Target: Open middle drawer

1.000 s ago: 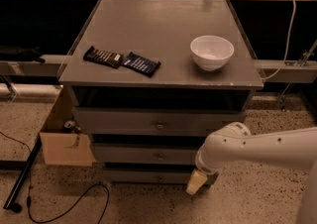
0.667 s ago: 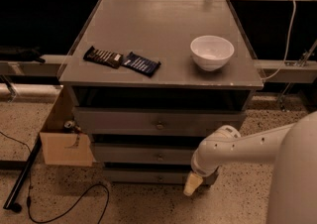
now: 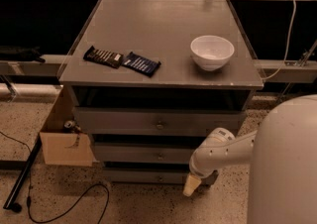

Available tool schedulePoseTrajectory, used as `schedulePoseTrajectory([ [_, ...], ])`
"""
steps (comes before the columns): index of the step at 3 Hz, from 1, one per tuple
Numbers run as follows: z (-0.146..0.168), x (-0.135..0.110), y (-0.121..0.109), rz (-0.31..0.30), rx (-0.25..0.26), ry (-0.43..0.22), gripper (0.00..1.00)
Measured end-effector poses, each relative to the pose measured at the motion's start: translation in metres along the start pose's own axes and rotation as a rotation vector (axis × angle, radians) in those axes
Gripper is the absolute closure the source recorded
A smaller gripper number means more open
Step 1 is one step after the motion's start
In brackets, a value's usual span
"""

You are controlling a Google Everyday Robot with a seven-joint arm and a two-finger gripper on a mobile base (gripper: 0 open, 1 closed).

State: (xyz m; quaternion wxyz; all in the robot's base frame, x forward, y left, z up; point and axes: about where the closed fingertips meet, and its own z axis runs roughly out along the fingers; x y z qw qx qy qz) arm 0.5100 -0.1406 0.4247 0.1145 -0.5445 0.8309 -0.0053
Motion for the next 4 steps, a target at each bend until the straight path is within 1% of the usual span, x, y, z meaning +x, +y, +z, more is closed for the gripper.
schedulePoseTrajectory([
  [1, 0.0, 0.0, 0.0, 0.0, 0.001, -0.001, 0.0],
  [2, -0.008, -0.003, -0.012, 0.002, 0.043, -0.022, 0.0],
  [3, -0.027, -0.004, -0.036, -0.001, 0.135, -0.085, 0.0],
  [4, -0.03, -0.004, -0.042, -0.051, 0.165, -0.089, 0.0],
])
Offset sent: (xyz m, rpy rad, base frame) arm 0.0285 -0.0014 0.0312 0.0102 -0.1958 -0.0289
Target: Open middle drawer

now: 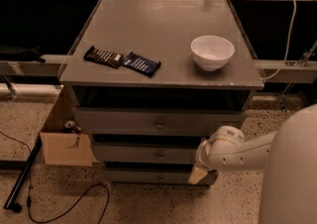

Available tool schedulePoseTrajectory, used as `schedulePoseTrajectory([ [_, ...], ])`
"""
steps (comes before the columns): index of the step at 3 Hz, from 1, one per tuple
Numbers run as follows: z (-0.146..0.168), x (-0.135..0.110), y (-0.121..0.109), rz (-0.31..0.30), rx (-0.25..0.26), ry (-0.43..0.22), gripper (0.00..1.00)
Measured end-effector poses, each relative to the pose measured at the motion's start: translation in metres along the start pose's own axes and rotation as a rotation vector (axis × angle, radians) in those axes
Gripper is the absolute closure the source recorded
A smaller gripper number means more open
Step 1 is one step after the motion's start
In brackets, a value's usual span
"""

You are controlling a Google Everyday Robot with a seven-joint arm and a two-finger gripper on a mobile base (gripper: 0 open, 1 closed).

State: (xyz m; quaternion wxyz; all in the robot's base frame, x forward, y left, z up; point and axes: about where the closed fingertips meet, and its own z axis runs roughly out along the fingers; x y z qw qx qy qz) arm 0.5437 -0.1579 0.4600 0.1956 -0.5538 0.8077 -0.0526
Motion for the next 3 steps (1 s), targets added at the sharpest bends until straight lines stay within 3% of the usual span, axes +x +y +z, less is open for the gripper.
schedulePoseTrajectory([
  [1, 0.0, 0.0, 0.0, -0.003, 0.0, 0.0, 0.0],
  [3, 0.015, -0.024, -0.01, -0.139, 0.013, 0.02, 0.0],
])
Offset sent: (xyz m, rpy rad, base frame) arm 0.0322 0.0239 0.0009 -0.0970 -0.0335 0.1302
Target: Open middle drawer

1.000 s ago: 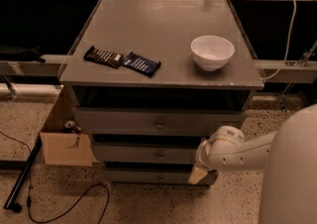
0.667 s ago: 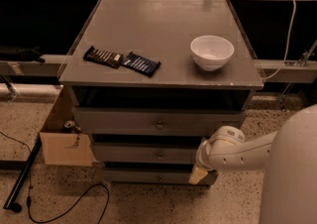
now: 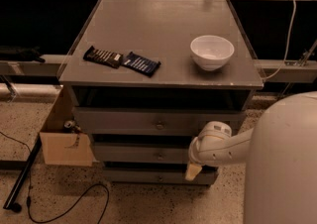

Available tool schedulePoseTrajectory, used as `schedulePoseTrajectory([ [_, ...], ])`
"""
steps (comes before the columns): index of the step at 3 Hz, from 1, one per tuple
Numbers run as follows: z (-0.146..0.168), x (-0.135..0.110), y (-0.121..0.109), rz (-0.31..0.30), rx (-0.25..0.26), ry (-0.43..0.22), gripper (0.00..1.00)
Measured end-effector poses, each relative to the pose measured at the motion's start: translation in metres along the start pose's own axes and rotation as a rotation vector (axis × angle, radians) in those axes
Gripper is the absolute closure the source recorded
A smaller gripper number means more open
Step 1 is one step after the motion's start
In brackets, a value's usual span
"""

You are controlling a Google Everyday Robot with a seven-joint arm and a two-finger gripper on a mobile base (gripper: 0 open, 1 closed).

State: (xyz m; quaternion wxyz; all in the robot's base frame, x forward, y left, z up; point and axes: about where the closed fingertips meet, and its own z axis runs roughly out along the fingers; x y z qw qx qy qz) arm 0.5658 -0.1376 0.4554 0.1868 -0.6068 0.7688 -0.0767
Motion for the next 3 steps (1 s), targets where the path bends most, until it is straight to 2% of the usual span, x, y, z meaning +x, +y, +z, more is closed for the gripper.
schedulePoseTrajectory([
  [2, 0.0014, -0.0004, 0.0001, -0.003, 0.001, 0.008, 0.0],
  [3, 0.0078, 0.0059, 0.0021, 0.023, -0.004, 0.03, 0.0],
])
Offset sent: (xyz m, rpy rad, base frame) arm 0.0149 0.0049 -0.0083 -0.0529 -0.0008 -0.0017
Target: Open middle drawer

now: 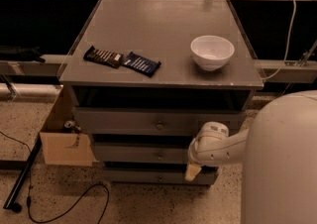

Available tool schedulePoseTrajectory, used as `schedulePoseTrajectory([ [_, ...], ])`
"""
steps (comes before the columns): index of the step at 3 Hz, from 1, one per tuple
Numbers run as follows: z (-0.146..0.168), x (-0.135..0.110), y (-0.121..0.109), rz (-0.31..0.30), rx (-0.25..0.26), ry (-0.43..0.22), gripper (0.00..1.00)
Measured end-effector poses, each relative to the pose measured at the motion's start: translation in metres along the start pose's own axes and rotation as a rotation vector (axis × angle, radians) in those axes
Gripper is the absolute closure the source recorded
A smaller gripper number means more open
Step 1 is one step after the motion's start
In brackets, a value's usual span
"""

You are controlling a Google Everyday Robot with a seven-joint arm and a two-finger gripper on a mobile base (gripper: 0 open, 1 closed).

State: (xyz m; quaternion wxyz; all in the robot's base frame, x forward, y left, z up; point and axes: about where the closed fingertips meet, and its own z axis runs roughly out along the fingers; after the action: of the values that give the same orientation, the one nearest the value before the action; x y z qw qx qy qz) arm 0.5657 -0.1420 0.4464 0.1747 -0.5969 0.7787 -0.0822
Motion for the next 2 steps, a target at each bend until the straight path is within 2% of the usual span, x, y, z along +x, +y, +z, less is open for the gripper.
schedulePoseTrajectory([
  [1, 0.0, 0.0, 0.0, 0.0, 0.0, 0.0, 0.0],
  [2, 0.007, -0.004, 0.031, -0.038, -0.063, 0.059, 0.0],
])
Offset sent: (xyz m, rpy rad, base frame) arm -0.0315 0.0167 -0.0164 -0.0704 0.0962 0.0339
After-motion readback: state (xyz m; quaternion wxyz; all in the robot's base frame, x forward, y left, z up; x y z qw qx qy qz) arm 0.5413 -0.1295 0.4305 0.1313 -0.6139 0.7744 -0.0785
